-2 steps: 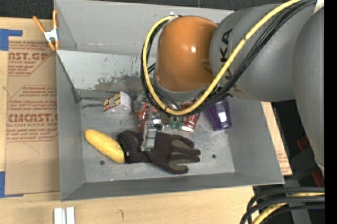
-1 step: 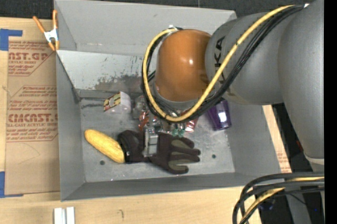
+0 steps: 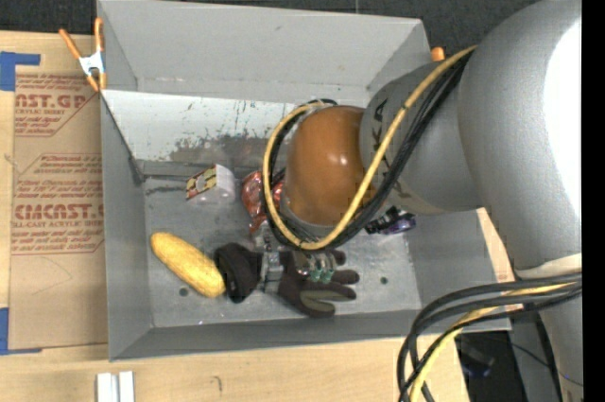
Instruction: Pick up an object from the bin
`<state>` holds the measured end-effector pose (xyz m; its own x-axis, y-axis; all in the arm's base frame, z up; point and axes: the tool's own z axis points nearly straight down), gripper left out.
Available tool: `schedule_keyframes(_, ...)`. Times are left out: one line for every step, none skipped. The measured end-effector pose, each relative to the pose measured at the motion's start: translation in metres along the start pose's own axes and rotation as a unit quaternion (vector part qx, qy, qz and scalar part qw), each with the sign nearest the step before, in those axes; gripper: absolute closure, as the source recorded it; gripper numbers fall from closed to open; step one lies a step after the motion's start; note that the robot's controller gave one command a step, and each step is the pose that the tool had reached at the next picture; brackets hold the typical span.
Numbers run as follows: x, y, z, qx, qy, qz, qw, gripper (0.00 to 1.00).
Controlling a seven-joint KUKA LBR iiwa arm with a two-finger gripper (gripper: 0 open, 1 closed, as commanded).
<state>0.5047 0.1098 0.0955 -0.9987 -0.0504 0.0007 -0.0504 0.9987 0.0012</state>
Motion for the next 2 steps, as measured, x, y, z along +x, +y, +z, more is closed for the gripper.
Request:
schedule_keyframes(0.000,0.000,0.000,0.000,0.0000,0.000,1.0000,1.00)
schedule_keyframes(0.001,-0.016,-0.203,0.001,0.0003,-0.006,1.0000,1.00)
